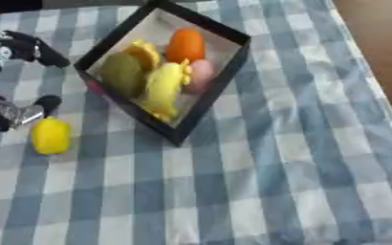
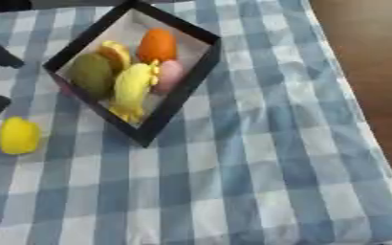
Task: Pick up objects on the table and place them in the box.
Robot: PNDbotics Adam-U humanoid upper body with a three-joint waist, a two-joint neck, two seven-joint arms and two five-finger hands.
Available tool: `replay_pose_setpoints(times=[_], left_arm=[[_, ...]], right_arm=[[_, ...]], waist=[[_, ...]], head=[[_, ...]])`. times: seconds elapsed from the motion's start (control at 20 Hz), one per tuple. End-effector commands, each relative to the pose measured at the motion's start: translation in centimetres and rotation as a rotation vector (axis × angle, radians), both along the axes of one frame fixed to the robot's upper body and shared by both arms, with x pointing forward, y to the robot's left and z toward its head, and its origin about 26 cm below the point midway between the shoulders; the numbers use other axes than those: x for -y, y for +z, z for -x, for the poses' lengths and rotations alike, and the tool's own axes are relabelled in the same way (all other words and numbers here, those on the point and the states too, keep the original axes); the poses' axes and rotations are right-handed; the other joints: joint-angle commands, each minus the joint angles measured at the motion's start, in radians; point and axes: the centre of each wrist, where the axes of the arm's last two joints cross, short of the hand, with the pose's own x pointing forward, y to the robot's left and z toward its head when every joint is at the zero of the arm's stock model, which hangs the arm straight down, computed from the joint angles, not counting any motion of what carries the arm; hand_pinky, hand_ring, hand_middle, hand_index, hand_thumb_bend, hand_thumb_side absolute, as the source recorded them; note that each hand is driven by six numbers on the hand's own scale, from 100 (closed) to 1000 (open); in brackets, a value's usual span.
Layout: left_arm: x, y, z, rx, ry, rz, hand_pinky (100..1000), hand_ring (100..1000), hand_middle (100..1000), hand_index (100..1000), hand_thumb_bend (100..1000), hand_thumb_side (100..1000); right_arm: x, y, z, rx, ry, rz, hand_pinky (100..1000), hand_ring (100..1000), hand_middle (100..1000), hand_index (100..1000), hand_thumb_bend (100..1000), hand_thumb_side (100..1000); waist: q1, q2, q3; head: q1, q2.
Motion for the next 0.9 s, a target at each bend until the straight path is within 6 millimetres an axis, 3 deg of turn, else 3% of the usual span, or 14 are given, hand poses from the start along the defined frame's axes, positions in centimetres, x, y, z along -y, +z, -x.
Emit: replay_pose_setpoints(times=[0.05, 0.3, 0.4, 0.45, 0.55, 0.7, 0.75, 0.8, 0.9], left_arm=[[-0.8, 0.7, 0.6, -0.015, 0.0, -0.077, 856, 835, 794, 894, 220, 613], [-0.8, -0.5, 0.7, -0.079, 0.032, -0.147, 864, 852, 822, 918, 289, 627], [-0.5, -0.8, 0.6, -0.095, 0.043, -0.168, 873, 865, 833, 930, 366, 642], [-0.4, -0.9, 0.6, -0.103, 0.045, -0.181, 875, 868, 833, 929, 385, 643], [-0.1, -1.0, 0.5, -0.11, 0.048, -0.211, 877, 872, 835, 929, 459, 652], [0.2, -1.3, 0.0, -0.104, 0.051, -0.266, 880, 882, 840, 928, 536, 646], [0.1, -1.4, -0.2, -0.105, 0.056, -0.291, 879, 884, 840, 928, 532, 586], [0.1, -1.6, -0.4, -0.105, 0.063, -0.314, 878, 885, 841, 926, 570, 619], [-0.4, -2.1, -0.9, -0.1, 0.094, -0.355, 874, 884, 839, 920, 590, 571]], right_arm=[[0.1, 1.0, 0.2, 0.032, -0.002, 0.027, 848, 744, 656, 805, 100, 751], [-0.1, 1.0, 0.1, 0.033, 0.003, 0.024, 848, 744, 656, 805, 100, 751], [-0.2, 0.9, 0.1, 0.033, 0.008, 0.026, 849, 746, 659, 807, 100, 754], [-0.2, 0.8, 0.1, 0.029, 0.014, 0.033, 849, 746, 657, 808, 100, 640], [-0.6, 0.4, 0.1, 0.006, 0.032, 0.056, 849, 747, 659, 808, 100, 769], [-1.3, -0.3, 0.0, -0.034, 0.057, 0.087, 849, 746, 658, 808, 100, 778], [-1.4, -0.4, 0.0, -0.042, 0.062, 0.092, 849, 746, 658, 808, 100, 753], [-1.5, -0.5, 0.0, -0.049, 0.063, 0.096, 849, 746, 658, 808, 100, 780], [-1.6, -0.7, 0.0, -0.06, 0.063, 0.1, 849, 746, 658, 808, 100, 783]], waist=[[-0.012, -0.021, 0.0], [-0.013, -0.019, -0.005], [-0.015, -0.018, -0.008], [-0.015, -0.017, -0.01], [-0.015, -0.015, -0.012], [-0.012, -0.015, -0.013], [-0.011, -0.015, -0.013], [-0.01, -0.015, -0.014], [-0.009, -0.015, -0.015]], head=[[0.006, -0.002], [0.018, -0.007], [0.018, -0.008], [0.018, -0.008], [0.017, -0.008], [0.019, -0.008], [0.02, -0.009], [0.022, -0.009], [0.025, -0.011]])
